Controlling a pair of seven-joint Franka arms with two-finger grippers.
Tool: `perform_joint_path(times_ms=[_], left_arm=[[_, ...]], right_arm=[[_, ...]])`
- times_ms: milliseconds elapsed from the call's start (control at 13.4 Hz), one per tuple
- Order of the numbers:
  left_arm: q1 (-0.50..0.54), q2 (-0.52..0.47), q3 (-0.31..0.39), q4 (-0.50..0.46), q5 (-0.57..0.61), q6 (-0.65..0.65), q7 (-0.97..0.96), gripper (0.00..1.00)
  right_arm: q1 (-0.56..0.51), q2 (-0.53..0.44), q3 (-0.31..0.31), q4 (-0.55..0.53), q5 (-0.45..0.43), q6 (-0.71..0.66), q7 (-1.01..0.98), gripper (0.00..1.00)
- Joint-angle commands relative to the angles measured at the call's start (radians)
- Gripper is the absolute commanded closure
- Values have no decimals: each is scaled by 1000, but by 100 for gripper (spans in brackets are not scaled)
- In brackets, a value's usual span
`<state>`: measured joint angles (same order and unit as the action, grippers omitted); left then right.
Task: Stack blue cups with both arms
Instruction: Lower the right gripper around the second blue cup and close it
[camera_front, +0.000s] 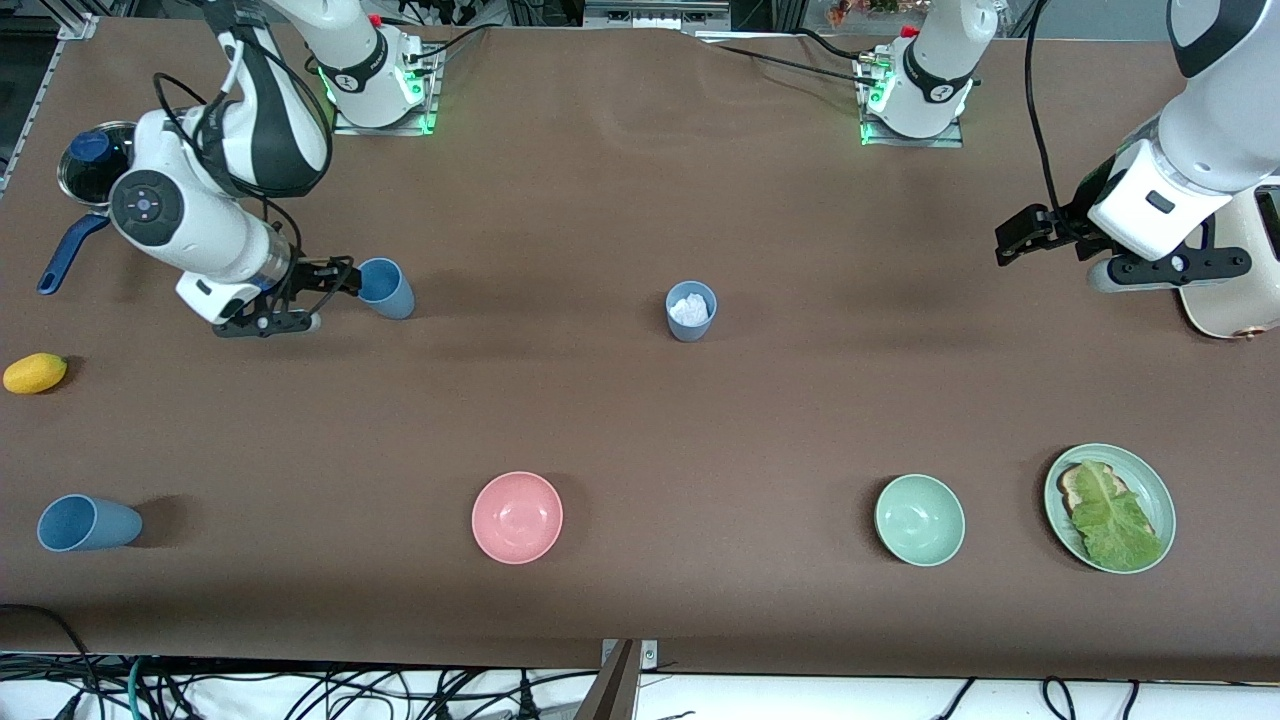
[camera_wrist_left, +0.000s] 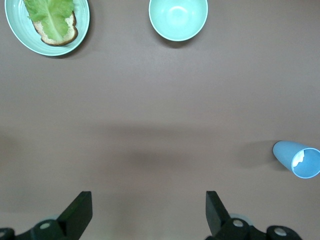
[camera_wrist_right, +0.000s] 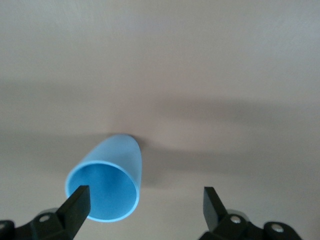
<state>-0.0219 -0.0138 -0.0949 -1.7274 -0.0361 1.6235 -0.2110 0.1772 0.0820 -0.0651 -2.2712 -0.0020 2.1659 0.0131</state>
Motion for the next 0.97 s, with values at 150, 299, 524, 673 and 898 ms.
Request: perform_joint_path(times_ms=[150,299,524,673,898], left_arm=[[8,-12,-16,11,24,-20,21,0],[5,-9,-17,17,27,-22,12,0],[7,-6,-16,17,35,-22,10,0],[8,-5,-16,19,35,-22,10,0],[10,-5,-14,17,35,-24,12,0]], right_arm=[[-4,-48,4,-137,4,89,-21,1],[-2,-38,4,-171,4,152,-22,7],[-2,-11,4,-171,4,186,-21,21],[-2,-7,5,-169,4,192,-9,36],[-2,-5,22,-168,48,192,-5,58]])
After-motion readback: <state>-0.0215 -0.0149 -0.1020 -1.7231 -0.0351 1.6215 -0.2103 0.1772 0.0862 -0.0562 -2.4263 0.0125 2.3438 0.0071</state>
